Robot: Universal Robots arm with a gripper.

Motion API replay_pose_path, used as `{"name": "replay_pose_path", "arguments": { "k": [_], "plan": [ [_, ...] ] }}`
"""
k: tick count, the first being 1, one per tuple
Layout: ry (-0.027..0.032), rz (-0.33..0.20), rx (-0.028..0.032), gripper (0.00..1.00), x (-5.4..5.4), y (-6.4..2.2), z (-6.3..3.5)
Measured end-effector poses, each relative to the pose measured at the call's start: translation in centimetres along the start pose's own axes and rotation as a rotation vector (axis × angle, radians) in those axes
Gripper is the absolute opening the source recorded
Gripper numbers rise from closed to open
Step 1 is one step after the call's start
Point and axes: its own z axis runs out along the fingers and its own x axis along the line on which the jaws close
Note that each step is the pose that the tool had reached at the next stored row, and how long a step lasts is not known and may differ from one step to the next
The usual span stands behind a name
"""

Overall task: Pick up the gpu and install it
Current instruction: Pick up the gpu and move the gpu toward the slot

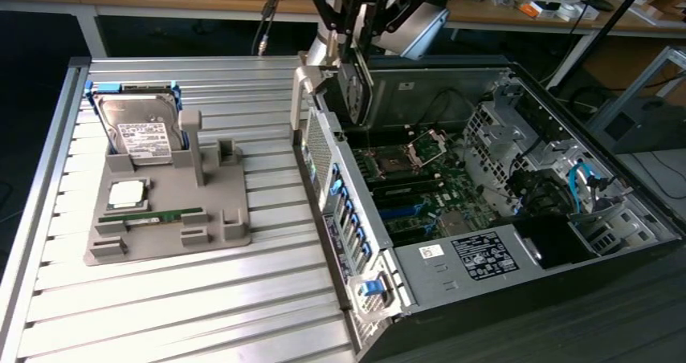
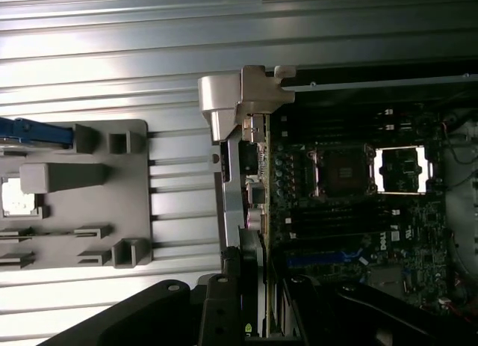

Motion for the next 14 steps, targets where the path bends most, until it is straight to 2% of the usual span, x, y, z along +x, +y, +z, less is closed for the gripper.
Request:
{"name": "replay_pose_path", "arguments": {
  "k": [14],
  "plan": [
    [0.0001,0.0,0.0,0.27,-1.03,0.02,0.21]
  ]
}}
